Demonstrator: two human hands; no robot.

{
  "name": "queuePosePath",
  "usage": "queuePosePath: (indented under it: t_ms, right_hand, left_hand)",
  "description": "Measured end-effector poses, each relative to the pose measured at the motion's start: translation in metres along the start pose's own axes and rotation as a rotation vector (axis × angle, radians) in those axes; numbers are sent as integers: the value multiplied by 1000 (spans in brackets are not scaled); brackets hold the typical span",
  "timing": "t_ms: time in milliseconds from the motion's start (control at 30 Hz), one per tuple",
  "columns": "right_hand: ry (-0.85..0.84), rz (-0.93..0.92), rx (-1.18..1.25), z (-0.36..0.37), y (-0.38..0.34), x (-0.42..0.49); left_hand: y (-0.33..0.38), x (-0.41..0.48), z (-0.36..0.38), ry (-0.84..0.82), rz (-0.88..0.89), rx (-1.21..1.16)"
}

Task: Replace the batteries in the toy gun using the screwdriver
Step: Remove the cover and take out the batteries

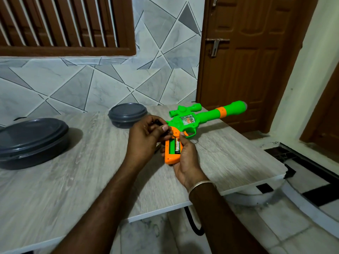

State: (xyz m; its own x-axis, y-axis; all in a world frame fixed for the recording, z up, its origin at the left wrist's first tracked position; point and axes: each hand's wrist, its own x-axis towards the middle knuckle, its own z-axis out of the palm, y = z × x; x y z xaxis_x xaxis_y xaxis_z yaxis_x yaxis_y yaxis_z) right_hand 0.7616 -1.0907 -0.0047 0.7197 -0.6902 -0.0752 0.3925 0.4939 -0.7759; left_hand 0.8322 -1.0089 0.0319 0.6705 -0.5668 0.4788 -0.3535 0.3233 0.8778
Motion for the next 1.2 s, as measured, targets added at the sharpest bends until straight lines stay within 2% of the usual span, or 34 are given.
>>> queuePosePath:
  t_ms: [233,700,933,1100,1200]
  right_hand:
    - [-13,23,36,3,-2,-3]
    - [-10,42,77,2,-3,-3]
    - [20,0,-13,2,1,0]
    - [8,-13,-32,1,1,-1]
    - [1,-22,-47,0,2,-1]
  left_hand:
    - [1,-5,5,-50,75,85]
    - [1,-12,4,-33,200,258]
    - [9,7,-3,-123,111,301]
    - [14,10,-1,-150,110,326]
    - [16,13,0,-156,60,273]
